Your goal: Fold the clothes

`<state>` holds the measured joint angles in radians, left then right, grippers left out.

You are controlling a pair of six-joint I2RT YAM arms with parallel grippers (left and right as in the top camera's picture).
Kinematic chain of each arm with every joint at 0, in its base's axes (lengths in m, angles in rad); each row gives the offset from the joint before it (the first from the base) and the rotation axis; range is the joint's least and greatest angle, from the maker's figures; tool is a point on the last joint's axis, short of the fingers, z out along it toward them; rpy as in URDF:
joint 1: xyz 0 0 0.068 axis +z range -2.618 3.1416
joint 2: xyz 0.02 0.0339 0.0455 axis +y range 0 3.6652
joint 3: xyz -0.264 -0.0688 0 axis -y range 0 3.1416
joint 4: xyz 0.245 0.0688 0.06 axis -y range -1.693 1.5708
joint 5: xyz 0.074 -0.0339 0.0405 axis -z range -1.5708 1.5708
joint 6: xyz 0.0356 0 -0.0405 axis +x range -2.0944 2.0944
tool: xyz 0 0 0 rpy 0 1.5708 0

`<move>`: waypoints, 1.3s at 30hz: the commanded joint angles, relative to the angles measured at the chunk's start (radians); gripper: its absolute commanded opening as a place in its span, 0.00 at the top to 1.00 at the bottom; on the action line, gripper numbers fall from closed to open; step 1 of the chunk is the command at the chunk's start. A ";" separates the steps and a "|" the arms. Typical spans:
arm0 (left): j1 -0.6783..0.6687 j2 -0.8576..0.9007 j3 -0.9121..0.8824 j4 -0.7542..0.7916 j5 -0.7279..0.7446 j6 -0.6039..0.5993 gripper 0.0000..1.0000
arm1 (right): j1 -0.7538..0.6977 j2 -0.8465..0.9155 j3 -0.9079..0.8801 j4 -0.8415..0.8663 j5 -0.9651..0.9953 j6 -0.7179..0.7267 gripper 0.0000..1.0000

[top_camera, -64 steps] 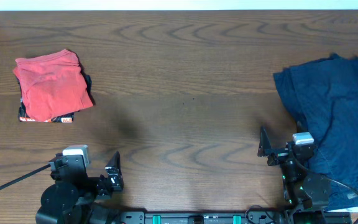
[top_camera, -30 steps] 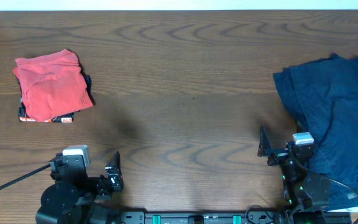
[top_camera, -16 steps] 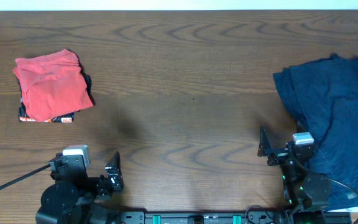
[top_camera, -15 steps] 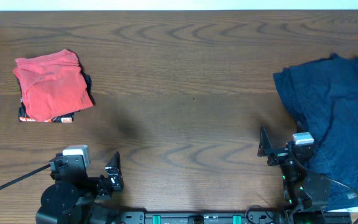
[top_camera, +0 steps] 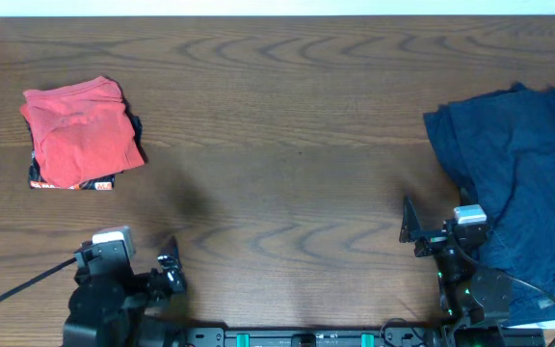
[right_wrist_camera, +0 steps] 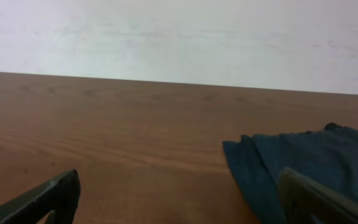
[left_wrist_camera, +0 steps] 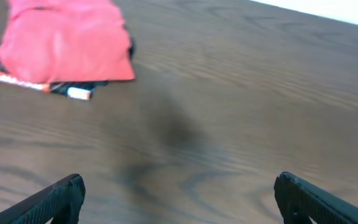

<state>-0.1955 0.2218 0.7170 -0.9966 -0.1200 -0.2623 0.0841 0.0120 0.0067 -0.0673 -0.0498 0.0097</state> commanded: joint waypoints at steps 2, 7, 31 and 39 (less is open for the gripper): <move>0.072 -0.084 -0.149 0.113 -0.023 0.016 0.02 | -0.019 -0.006 -0.001 -0.003 -0.008 -0.015 0.01; 0.112 -0.204 -0.338 0.318 -0.023 0.021 0.02 | -0.019 -0.006 -0.001 -0.004 -0.008 -0.015 0.01; 0.130 -0.220 -0.713 0.934 0.010 0.112 0.02 | -0.019 -0.006 -0.001 -0.004 -0.007 -0.015 0.01; 0.130 -0.218 -0.713 0.934 0.010 0.112 0.02 | -0.019 -0.006 -0.001 -0.004 -0.008 -0.015 0.01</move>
<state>-0.0727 0.0101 0.0303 -0.0338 -0.1116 -0.1665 0.0837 0.0120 0.0071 -0.0669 -0.0528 0.0097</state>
